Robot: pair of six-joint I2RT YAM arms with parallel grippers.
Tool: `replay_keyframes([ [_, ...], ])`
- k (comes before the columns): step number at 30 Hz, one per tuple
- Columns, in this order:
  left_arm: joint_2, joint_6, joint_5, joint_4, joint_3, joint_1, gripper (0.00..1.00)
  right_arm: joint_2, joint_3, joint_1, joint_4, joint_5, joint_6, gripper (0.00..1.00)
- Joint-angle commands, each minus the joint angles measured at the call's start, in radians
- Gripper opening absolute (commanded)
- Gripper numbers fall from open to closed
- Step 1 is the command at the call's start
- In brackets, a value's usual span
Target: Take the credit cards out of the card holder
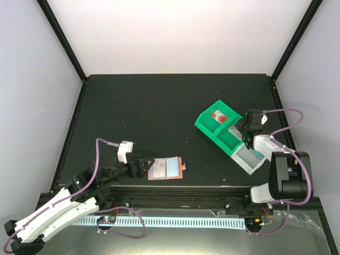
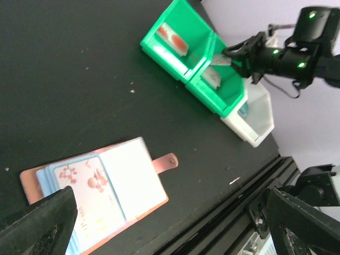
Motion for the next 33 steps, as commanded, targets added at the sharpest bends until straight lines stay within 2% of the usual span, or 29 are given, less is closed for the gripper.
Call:
replay_keyframes([
  [1, 0.043, -0.016, -0.028, -0.048, 0.009, 0.004, 0.99, -0.023, 0.054, -0.007, -0.107, 0.087, -0.024, 0.22],
  [16, 0.152, -0.026, -0.056, -0.094, 0.031, 0.005, 0.99, -0.088, 0.164, -0.007, -0.311, 0.116, -0.065, 0.32],
  [23, 0.222, -0.032, -0.024, -0.080, 0.018, 0.006, 0.99, -0.178, 0.159, -0.004, -0.339, -0.086, -0.138, 0.40],
  [28, 0.271, -0.046, 0.017, -0.053, 0.008, 0.021, 0.98, -0.243, 0.134, 0.000, -0.370, -0.229, -0.195, 0.41],
  [33, 0.308, -0.082, 0.112, 0.034, -0.039, 0.054, 0.93, -0.333, 0.091, 0.047, -0.393, -0.320, -0.228, 0.41],
])
